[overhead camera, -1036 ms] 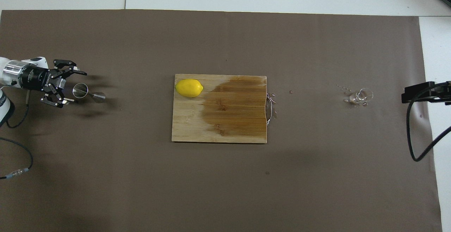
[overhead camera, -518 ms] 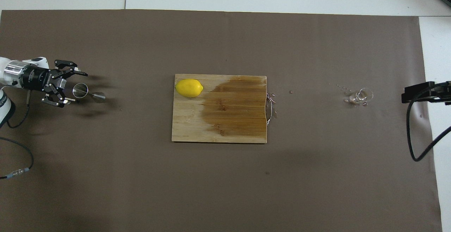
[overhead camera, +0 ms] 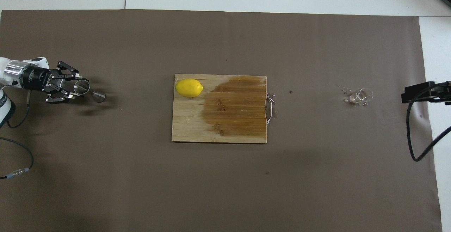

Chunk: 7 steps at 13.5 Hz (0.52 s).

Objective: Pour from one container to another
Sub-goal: 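Lift the metal cup with the left gripper and carry it over the board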

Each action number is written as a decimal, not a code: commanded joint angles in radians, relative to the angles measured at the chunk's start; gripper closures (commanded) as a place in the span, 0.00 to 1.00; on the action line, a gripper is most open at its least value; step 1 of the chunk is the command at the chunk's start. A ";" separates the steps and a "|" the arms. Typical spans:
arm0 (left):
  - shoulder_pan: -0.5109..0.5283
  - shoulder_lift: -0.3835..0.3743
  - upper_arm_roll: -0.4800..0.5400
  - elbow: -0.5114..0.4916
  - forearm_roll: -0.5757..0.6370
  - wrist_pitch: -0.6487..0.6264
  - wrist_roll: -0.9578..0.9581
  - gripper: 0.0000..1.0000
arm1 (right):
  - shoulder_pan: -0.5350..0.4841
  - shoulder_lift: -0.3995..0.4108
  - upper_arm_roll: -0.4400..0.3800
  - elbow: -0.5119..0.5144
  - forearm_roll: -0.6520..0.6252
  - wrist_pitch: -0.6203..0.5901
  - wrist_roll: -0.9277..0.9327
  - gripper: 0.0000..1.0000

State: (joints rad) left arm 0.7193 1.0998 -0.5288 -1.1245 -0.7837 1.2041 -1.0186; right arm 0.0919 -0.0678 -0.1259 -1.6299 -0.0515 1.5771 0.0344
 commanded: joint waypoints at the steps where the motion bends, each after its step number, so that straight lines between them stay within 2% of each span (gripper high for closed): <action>1: -0.003 0.015 -0.002 0.022 -0.006 -0.018 -0.020 0.65 | -0.004 0.000 0.003 0.009 0.009 -0.012 0.013 0.00; 7: -0.026 0.009 -0.008 0.025 -0.011 -0.026 -0.035 0.67 | -0.004 0.000 0.003 0.009 0.009 -0.012 0.013 0.00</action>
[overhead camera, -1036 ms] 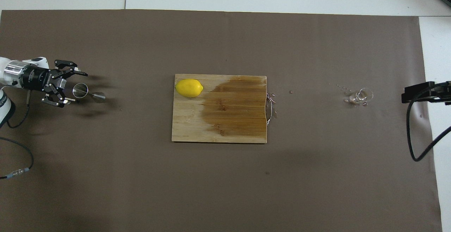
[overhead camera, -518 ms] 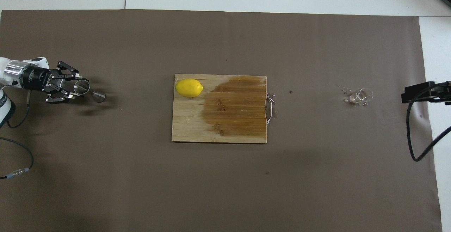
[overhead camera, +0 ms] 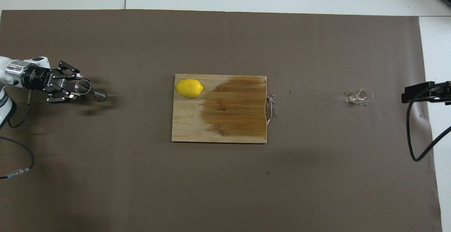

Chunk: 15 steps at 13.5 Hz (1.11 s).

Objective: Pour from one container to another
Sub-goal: 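Lift the metal cup with the left gripper and carry it over the board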

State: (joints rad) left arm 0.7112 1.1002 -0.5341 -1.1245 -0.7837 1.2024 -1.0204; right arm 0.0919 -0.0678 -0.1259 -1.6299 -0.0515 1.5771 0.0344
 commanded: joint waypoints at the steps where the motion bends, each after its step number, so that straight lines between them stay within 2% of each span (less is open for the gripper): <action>1: -0.022 0.009 -0.009 0.025 -0.014 -0.024 -0.050 0.66 | -0.004 0.000 0.003 0.009 0.009 -0.012 0.013 0.00; 5: -0.102 -0.025 -0.006 0.023 -0.060 -0.011 -0.055 0.65 | -0.004 0.000 0.003 0.009 0.009 -0.012 0.013 0.00; 11: -0.261 -0.098 -0.004 0.022 -0.158 0.046 -0.178 0.64 | -0.004 0.000 0.003 0.009 0.009 -0.012 0.012 0.00; 15: -0.358 -0.150 0.000 -0.024 -0.247 0.109 -0.184 0.64 | -0.004 0.000 0.003 0.009 0.009 -0.012 0.013 0.00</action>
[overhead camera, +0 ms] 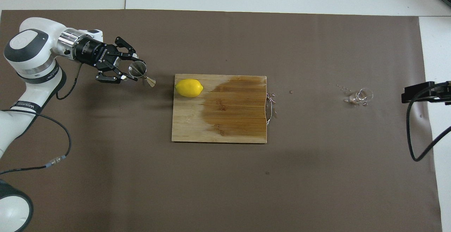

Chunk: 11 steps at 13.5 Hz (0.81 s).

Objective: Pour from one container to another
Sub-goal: 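Lift the metal cup with the left gripper and carry it over the board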

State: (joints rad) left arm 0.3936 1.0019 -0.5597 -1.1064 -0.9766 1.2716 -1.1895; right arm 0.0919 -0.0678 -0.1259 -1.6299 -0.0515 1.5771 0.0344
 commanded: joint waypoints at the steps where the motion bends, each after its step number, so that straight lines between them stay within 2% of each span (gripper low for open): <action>1: -0.065 -0.069 0.026 -0.053 -0.082 0.061 -0.015 0.64 | -0.004 0.000 0.003 0.009 0.009 -0.012 0.013 0.00; 4: -0.131 -0.112 0.034 -0.098 -0.135 0.118 -0.030 0.64 | -0.004 0.000 0.003 0.009 0.009 -0.012 0.013 0.00; 8: -0.269 -0.183 0.131 -0.174 -0.237 0.205 -0.025 0.66 | -0.004 0.000 0.003 0.009 0.009 -0.012 0.012 0.00; 11: -0.329 -0.204 0.144 -0.222 -0.261 0.308 -0.015 0.67 | -0.004 0.000 0.003 0.009 0.009 -0.012 0.013 0.00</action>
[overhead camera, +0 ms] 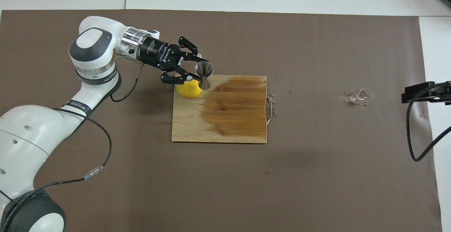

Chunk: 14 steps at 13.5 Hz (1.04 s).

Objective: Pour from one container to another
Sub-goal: 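Lift the metal cup with the left gripper and carry it over the board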

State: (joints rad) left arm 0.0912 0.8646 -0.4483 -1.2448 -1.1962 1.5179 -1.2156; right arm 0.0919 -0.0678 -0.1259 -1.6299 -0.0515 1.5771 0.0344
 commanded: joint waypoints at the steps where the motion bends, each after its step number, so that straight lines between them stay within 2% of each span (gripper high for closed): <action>1: -0.043 -0.067 0.034 -0.096 -0.057 0.085 0.018 0.67 | -0.004 0.000 0.003 0.009 0.009 -0.012 0.013 0.00; 10: -0.126 -0.019 0.037 -0.105 -0.060 0.206 0.206 0.68 | -0.015 -0.006 -0.003 0.009 0.007 -0.011 0.009 0.00; 14: -0.153 -0.009 0.037 -0.107 -0.062 0.248 0.268 0.68 | -0.015 -0.026 -0.003 -0.036 0.009 0.014 0.009 0.00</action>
State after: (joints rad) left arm -0.0411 0.8592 -0.4278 -1.3376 -1.2304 1.7405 -0.9829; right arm 0.0853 -0.0691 -0.1314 -1.6312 -0.0515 1.5772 0.0347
